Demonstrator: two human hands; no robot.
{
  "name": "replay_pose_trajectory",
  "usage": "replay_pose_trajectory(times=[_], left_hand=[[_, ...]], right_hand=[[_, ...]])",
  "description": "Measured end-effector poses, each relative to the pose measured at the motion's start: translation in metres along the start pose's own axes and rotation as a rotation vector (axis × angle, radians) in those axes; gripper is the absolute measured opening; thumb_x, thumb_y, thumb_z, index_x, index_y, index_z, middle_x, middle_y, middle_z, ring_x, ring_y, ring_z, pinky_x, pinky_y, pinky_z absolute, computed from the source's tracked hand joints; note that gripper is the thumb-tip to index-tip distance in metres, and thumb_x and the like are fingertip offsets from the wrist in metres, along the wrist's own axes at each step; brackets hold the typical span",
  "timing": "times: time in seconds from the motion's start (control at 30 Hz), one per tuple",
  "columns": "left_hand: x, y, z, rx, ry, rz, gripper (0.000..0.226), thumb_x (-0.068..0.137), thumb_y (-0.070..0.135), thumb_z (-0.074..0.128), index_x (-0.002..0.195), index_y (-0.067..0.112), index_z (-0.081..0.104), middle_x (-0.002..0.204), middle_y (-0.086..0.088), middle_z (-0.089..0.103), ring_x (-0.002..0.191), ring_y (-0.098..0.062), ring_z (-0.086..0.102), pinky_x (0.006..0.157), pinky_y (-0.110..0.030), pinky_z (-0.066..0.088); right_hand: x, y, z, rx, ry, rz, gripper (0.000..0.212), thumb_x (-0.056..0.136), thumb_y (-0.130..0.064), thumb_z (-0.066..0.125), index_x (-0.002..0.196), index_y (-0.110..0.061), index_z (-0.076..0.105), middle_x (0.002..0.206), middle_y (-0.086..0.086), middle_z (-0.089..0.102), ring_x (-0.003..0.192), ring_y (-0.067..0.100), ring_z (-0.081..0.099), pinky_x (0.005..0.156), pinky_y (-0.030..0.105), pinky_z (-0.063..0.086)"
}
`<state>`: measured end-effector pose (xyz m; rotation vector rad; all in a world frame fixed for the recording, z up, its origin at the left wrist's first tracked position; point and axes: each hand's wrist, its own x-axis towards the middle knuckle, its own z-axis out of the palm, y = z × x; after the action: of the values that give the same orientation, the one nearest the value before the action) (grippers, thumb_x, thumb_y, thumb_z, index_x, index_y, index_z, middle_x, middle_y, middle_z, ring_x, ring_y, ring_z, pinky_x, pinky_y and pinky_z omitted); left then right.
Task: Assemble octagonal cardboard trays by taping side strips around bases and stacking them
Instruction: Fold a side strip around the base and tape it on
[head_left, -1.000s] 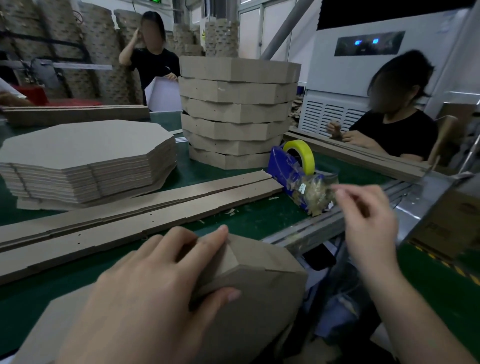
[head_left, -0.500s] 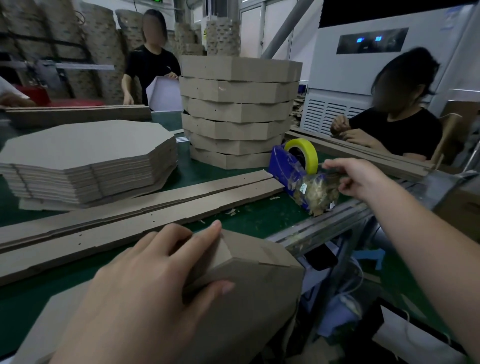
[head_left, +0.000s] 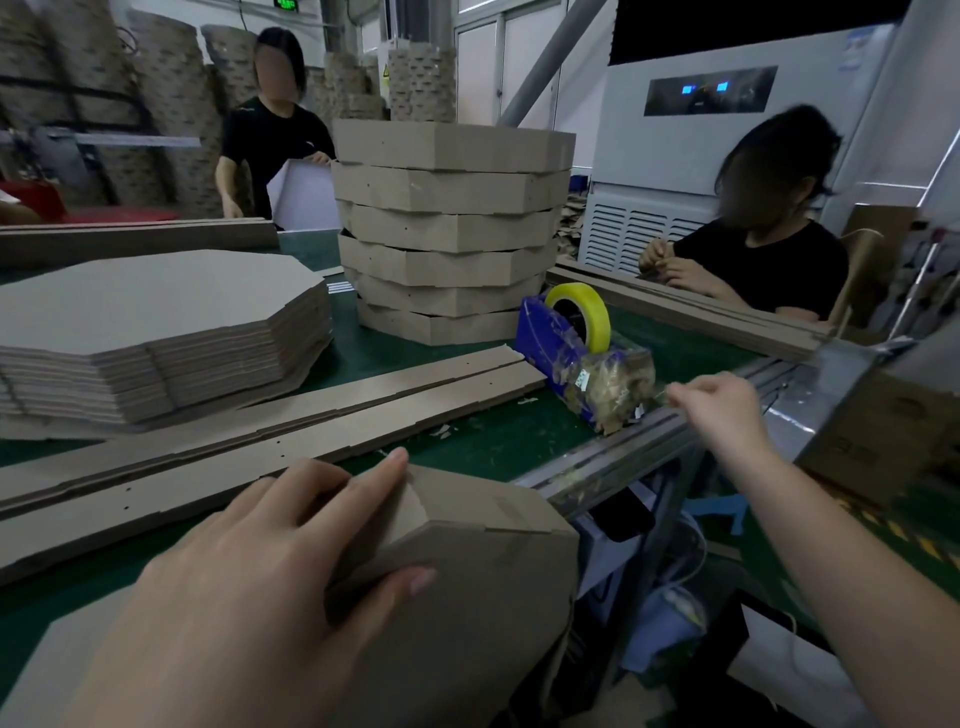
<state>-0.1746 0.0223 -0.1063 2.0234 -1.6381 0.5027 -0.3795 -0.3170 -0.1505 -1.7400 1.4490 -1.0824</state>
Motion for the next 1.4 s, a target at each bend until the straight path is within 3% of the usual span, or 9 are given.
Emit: replay_pose_trajectory(times=[0.2,0.4,0.47,0.57,0.73,0.9,1.17,1.3,1.4], left_hand=[[0.001,0.006,0.001,-0.011,0.043,0.012,0.052,0.072,0.053,0.047,0.105,0.022,0.072,0.092,0.006,0.069,0.072,-0.014,0.065,0.062,-0.015,0.040],[0.000,0.007,-0.001,-0.062,0.069,0.002,0.055,0.061,0.047,0.068,0.107,0.016,0.071,0.100,0.008,0.068,0.098,-0.007,0.048,0.072,-0.005,0.035],[0.000,0.008,-0.006,-0.096,0.073,-0.011,0.057,0.063,0.051,0.066,0.108,0.017,0.070,0.100,0.011,0.065,0.097,-0.007,0.048,0.057,0.006,0.028],[-0.001,0.007,-0.010,-0.154,0.095,-0.062,0.064,0.065,0.064,0.051,0.112,0.023,0.067,0.100,0.015,0.065,0.080,-0.006,0.063,0.058,-0.027,0.054],[-0.003,0.004,-0.010,-0.229,0.167,-0.034,0.054,0.062,0.061,0.058,0.113,0.044,0.052,0.102,0.032,0.056,0.087,0.000,0.056,0.057,-0.034,0.055],[-0.006,0.005,-0.013,-0.233,0.124,0.053,0.029,0.074,0.053,0.056,0.101,0.045,0.061,0.116,0.018,0.060,0.085,-0.008,0.066,0.061,-0.041,0.058],[-0.007,0.011,-0.011,-0.233,0.109,0.049,0.027,0.074,0.048,0.054,0.086,0.035,0.075,0.110,0.008,0.065,0.080,-0.023,0.067,0.059,-0.045,0.057],[-0.006,0.008,-0.009,-0.231,0.144,0.045,0.025,0.075,0.047,0.055,0.085,0.035,0.074,0.109,0.008,0.065,0.080,-0.021,0.068,0.059,-0.043,0.057],[-0.008,0.006,-0.008,-0.249,0.165,0.062,0.018,0.075,0.049,0.056,0.089,0.042,0.065,0.111,0.014,0.063,0.081,-0.013,0.066,0.059,-0.038,0.057]], right_hand=[[-0.043,-0.036,-0.013,-0.214,0.040,-0.321,0.014,0.086,-0.021,0.069,0.075,-0.013,0.068,0.096,0.003,0.048,0.091,0.020,0.048,0.081,0.031,0.035],[-0.110,-0.116,-0.004,0.331,-0.772,-0.428,0.016,0.084,-0.030,0.068,0.070,-0.022,0.072,0.080,-0.007,0.057,0.066,0.009,0.051,0.068,0.021,0.044],[-0.126,-0.131,0.002,0.436,-1.037,-0.416,0.016,0.082,-0.022,0.063,0.068,-0.021,0.071,0.077,-0.011,0.057,0.062,0.008,0.047,0.062,0.018,0.044],[-0.138,-0.143,0.015,0.328,-1.205,-0.441,0.015,0.079,-0.017,0.063,0.066,-0.020,0.070,0.076,-0.013,0.057,0.064,0.007,0.046,0.062,0.021,0.040],[-0.139,-0.143,0.027,0.188,-1.255,-0.411,0.016,0.075,-0.017,0.065,0.061,-0.022,0.070,0.074,-0.006,0.055,0.062,0.008,0.044,0.060,0.022,0.036],[-0.138,-0.142,0.028,0.134,-1.271,-0.402,0.015,0.074,-0.021,0.066,0.060,-0.023,0.070,0.073,-0.004,0.057,0.061,0.008,0.043,0.059,0.020,0.036],[-0.129,-0.147,0.022,-0.242,-1.333,-0.310,0.034,0.071,-0.055,0.068,0.057,-0.025,0.069,0.053,-0.005,0.046,0.050,0.009,0.034,0.051,0.021,0.027],[-0.119,-0.138,0.026,-0.621,-1.208,-0.362,0.067,0.051,-0.091,0.049,0.047,-0.026,0.064,0.041,-0.011,0.037,0.037,0.004,0.036,0.052,0.018,0.033],[-0.099,-0.123,0.021,-0.677,-1.116,-0.354,0.066,0.051,-0.093,0.049,0.051,-0.030,0.066,0.044,-0.010,0.041,0.040,0.004,0.039,0.054,0.019,0.035]])
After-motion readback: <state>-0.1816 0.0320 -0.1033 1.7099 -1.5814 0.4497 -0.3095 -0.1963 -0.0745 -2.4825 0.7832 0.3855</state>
